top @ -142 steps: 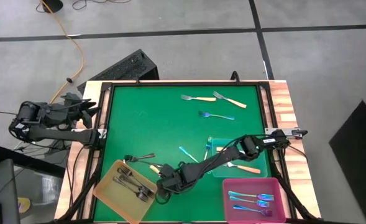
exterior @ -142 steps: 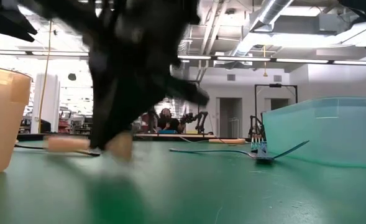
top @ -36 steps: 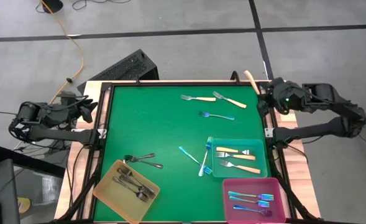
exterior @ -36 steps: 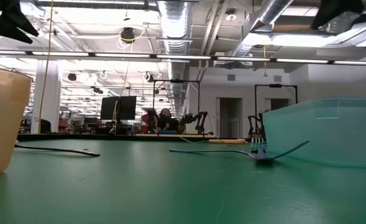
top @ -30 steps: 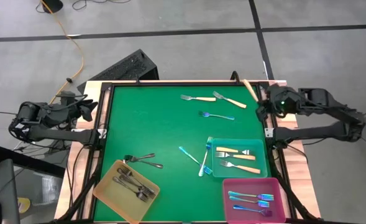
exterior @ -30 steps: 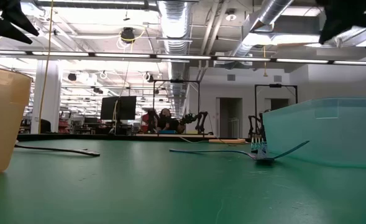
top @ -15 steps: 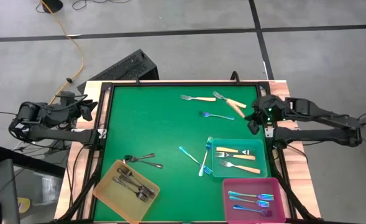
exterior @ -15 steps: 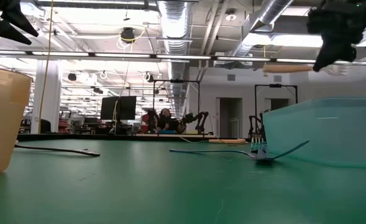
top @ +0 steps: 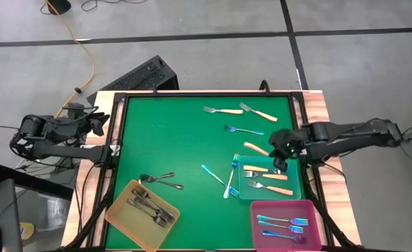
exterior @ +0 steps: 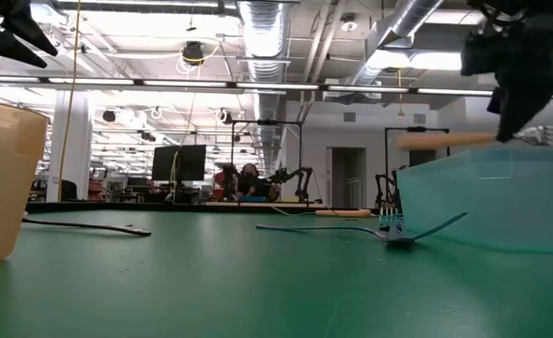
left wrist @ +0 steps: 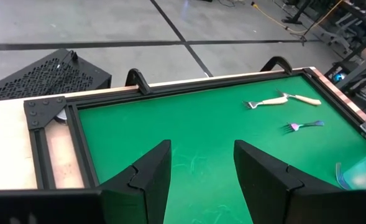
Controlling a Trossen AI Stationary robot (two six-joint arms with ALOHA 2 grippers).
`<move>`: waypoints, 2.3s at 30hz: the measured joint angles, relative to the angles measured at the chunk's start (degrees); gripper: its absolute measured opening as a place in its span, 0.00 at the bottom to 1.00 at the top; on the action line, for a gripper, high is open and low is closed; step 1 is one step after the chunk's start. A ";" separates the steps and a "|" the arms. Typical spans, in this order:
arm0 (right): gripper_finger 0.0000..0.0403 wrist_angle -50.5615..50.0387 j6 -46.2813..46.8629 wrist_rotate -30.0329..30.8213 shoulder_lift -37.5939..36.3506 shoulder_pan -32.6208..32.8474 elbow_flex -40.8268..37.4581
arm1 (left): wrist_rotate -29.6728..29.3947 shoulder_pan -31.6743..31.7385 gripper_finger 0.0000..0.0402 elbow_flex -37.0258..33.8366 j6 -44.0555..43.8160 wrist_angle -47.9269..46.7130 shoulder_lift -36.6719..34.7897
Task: Sort silverware by color (type)
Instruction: Put the yellow fork into the green bin
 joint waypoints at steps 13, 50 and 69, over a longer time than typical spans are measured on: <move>0.04 4.38 11.68 6.01 7.67 15.28 -0.09 | -0.13 0.00 0.39 0.00 -0.28 -0.13 0.00; 0.04 5.67 36.21 10.42 24.49 34.71 0.02 | -0.24 0.00 0.39 0.00 2.08 -2.01 0.00; 0.09 9.91 30.09 10.40 25.66 31.89 -3.39 | -0.63 -0.01 0.39 0.00 1.80 -4.15 0.00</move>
